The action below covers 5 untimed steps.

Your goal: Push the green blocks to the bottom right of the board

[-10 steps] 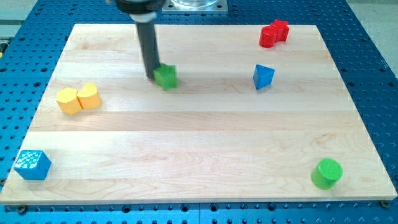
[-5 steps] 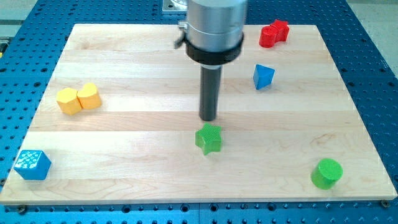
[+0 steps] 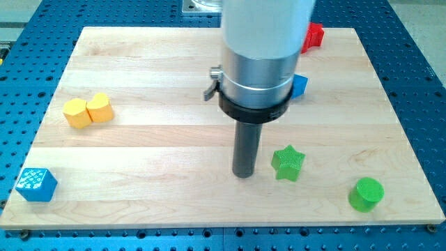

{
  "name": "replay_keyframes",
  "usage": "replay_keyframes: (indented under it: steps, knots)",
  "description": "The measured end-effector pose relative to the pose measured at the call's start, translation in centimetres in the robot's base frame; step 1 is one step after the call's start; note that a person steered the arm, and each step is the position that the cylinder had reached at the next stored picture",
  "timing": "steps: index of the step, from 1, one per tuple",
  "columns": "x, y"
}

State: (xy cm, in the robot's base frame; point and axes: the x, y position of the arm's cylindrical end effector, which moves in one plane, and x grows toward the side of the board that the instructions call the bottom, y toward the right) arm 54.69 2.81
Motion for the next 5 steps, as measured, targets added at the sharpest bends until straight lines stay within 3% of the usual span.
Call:
replay_keyframes:
  steps: [3, 5]
  knots:
    - [-1.9, 8.9]
    - [-0.8, 13.0]
